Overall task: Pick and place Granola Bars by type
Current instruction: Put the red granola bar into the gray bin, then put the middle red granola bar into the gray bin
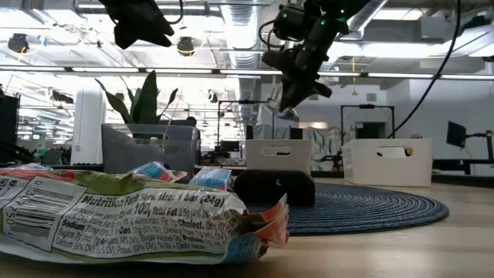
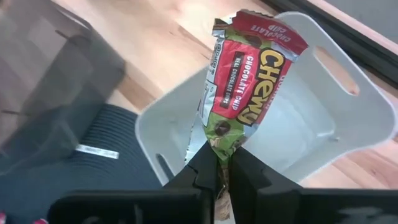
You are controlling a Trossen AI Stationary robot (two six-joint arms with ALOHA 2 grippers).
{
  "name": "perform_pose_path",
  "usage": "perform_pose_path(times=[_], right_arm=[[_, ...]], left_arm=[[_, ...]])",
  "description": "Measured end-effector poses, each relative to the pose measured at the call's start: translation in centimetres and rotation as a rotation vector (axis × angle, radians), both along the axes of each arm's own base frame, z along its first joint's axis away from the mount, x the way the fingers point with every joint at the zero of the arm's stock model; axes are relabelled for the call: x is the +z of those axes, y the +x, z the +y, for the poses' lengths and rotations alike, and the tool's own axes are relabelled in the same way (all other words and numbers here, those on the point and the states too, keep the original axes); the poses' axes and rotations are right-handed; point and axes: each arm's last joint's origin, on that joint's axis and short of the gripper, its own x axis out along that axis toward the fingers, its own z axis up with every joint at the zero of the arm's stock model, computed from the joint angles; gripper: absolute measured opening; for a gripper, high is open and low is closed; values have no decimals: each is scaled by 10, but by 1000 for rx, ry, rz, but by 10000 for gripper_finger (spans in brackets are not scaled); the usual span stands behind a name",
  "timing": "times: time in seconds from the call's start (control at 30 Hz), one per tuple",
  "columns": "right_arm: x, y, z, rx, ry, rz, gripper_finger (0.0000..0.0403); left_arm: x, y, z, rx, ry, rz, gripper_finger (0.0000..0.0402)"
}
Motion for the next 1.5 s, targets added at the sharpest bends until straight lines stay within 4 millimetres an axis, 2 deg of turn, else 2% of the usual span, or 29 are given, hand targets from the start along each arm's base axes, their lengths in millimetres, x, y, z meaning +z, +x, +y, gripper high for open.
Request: perform_pose_path(times=[0.17,0.27,0.53,0.7,0.87,1.07,1.2,1.33,1.5], right_arm=[[1,-3,-6,-14,-1,-2,29],[4,-7,-11,-12,9,-13,51],[4,-11,-19,3,73,-41,152],[6,-6,-8,100,73,-47,202],[19,8,28,290,72,-76,221],[40,21,86,562,84,-91,218],[53,26,121,664,94,-125,215],[62,26,153,736,214,-170,215],[63,21,197,808,355,-155,214]], left_arm=[[0,0,0,0,0,0,134],[0,0,0,0,0,-1,134],[0,0,1,21,15,-1,134],[0,0,1,21,15,-1,134],[0,0,1,21,15,-1,134],[0,0,1,21,15,-1,134],[0,0,1,21,15,-1,134],[0,0,1,20,15,-1,134],[0,0,0,-14,34,8,134]])
